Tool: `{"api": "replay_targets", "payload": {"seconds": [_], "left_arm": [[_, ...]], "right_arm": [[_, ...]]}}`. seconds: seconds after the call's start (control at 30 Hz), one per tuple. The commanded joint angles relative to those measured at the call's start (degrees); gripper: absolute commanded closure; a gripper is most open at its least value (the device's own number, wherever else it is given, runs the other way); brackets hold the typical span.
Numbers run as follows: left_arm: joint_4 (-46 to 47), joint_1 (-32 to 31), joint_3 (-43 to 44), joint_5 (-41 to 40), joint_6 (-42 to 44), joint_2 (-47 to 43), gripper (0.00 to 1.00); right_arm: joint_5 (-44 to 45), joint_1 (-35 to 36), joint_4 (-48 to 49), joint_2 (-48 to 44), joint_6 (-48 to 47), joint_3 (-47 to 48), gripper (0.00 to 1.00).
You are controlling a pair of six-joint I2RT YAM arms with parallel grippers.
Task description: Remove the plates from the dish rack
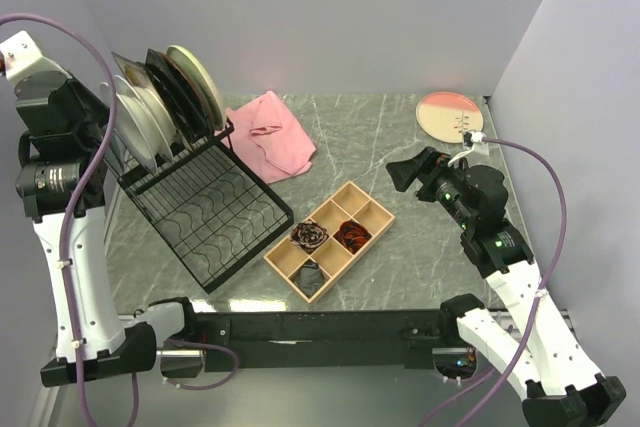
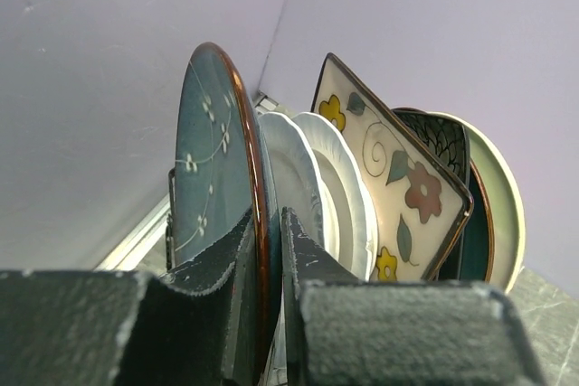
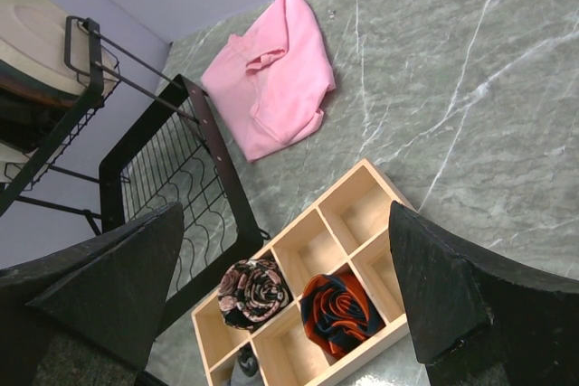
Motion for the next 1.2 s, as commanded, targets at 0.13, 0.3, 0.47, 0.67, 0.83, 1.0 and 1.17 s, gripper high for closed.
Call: {"api": "replay_targets", "payload": {"seconds": [0.13,0.3,0.47,0.67,0.83,1.0,1.17], "left_arm": [[13.47,0.32,6.07,3.75,4.09,-4.15,0.99],[15.58,0.24,6.78,6.91,5.14,-3.71,0.99],[15.49,-1.08,8.53,9.11,8.04,-1.79,0.99],[14.79,-4.76,14.33,4.47,15.16,-0.03,0.99],[18.56,-5.83,12.85,7.71,17.27,-0.98,0.99],[25.76,-6.79,8.71,12.97,22.62,-3.36,0.99],[26.47,-6.97,13.71,12.8,25.89,-1.43,0.99]], "right_arm": [[1.12,0.52,2.51,-0.17,-1.46,0.32,0.0],[1.82,0.52,2.07,-0.25,-1.64,0.49,0.0],[2.0,0.52,2.25,-0.43,-1.64,0.49,0.0],[2.26,0.52,2.42,0.01,-1.55,0.23,0.0],[2.0,0.61,2.51,1.15,-1.72,0.58,0.0],[2.79,0.52,1.98,0.45,-2.08,0.49,0.0],[3.58,0.52,2.6,0.36,-2.16,0.32,0.0]]}}
